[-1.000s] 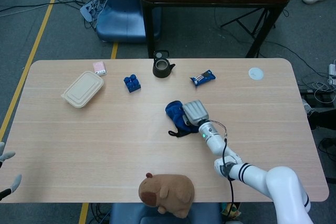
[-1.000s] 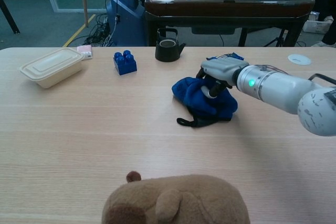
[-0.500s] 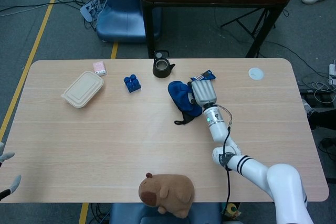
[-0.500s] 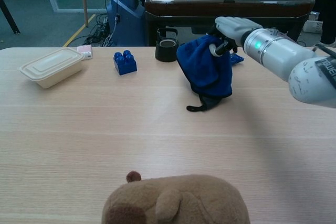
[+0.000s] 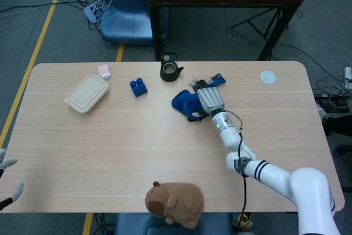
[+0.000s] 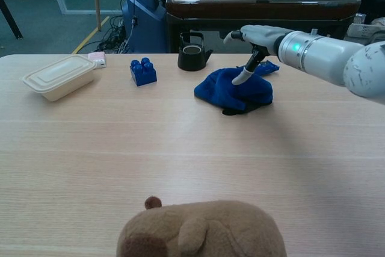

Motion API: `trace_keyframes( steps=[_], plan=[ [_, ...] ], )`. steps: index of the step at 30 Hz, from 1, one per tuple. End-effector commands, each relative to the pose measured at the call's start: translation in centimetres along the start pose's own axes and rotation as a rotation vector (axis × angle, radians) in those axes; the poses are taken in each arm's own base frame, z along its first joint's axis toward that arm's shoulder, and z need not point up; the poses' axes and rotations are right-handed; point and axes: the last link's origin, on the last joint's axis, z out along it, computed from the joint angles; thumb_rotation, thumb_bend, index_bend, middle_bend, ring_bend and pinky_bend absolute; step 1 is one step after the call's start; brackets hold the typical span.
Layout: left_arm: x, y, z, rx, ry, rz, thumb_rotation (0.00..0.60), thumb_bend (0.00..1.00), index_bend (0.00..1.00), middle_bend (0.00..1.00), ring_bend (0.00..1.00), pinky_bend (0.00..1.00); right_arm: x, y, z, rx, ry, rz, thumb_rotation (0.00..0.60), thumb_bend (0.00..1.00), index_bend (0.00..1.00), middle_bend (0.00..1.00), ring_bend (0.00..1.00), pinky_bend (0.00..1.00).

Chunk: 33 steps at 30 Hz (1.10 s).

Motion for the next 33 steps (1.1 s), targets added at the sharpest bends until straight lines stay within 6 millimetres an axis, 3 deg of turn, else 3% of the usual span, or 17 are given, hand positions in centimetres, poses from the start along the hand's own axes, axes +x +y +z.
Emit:
trace_keyframes(
  steps=[1,6,13,25,33],
  plan=[
    [0.0,0.0,0.0,0.001,0.001,0.000,0.600,0.28,0.26,0.09,0.06,0.06,1.3,0.6,-1.0,0.001,0.040,0.009,0.600,0.04,0.00,0.02,0.00,0.12],
    [0.1,-0.1,0.1,0.001,0.002,0.000,0.600,0.28,0.26,0.09,0.06,0.06,2.7,2.3,-3.7,-0.007,0.109,-0.007,0.600,0.10,0.00,0.14,0.05,0.14],
    [-0.1,0.0,0.6,-0.013,-0.009,0.001,0.600,0.28,0.26,0.09,0.06,0.06,3.8,6.2,-9.8,-0.050,0.158,-0.059,0.600,0.15,0.07,0.27,0.18,0.27],
    [-0.8,0.8,1.7,-0.051,-0.037,0.002,0.600,0.28,0.26,0.09,0.06,0.06,2.7,12.1,-21.5,-0.199,0.219,-0.075,0.600,0.15,0.15,0.33,0.21,0.28],
    [-1.3,1.9,2.3,-0.090,-0.055,0.001,0.600,0.28,0.26,0.09,0.06,0.06,1.8,13.6,-27.7,-0.261,0.244,-0.053,0.600,0.15,0.15,0.33,0.21,0.28]
  ],
)
